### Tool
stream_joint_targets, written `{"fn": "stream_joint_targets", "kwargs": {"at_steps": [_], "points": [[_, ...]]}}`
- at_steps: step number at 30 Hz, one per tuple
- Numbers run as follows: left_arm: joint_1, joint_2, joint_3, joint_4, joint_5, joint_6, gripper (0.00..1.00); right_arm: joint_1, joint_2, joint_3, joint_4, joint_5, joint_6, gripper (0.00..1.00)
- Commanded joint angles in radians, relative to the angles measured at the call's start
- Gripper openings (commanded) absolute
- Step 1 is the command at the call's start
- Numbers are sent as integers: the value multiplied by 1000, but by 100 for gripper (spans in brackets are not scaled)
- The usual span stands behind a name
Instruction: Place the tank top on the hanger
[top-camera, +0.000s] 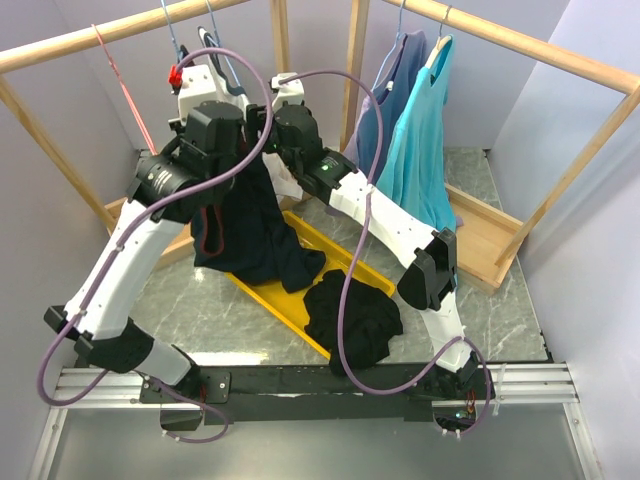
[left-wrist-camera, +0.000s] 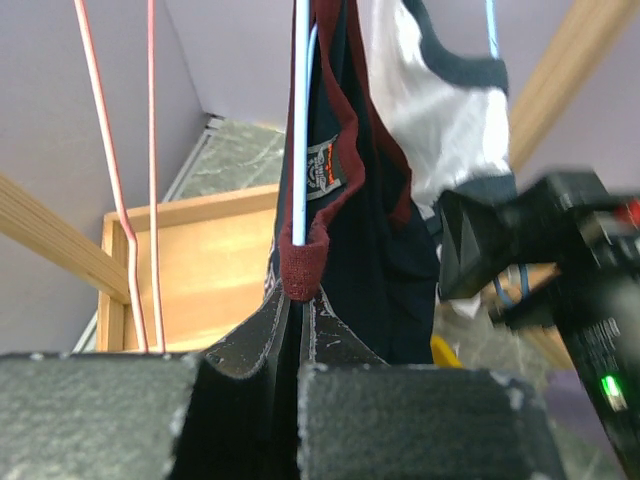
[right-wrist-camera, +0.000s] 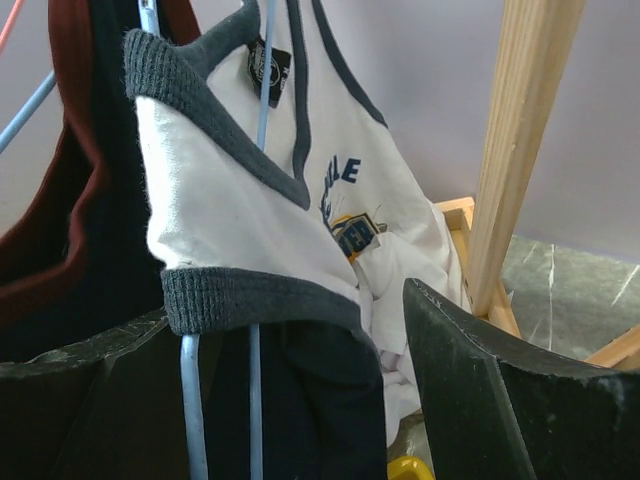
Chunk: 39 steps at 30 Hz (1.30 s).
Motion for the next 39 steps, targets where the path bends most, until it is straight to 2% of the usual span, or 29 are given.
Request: {"fn": "stream_joint_targets", "kwargs": {"at_steps": [1, 6, 14, 28, 31, 34, 35, 39], "points": [[58, 14, 48, 154, -42, 73, 1, -10, -30, 55, 12, -22, 1, 78], [142, 34, 71, 183, 18, 92, 1, -11, -22, 61, 10, -26, 7, 78], [208, 37, 42, 215, 100, 95, 1, -8, -19, 57, 2, -28, 16, 78], [221, -72, -160, 237, 174, 34, 1, -4, -87, -31, 15, -51, 48, 78], [221, -101, -177, 235, 188, 34, 12, 6, -117, -55, 13, -65, 54, 79], [221, -123, -180, 224, 208, 35, 18, 16, -150, -80, 13, -71, 57, 79], [221, -127, -180, 220, 214, 35, 27, 19, -160, -97, 13, -72, 60, 80], [221, -161, -182, 220, 269, 37, 42, 30, -226, -155, 21, -75, 71, 80]]}}
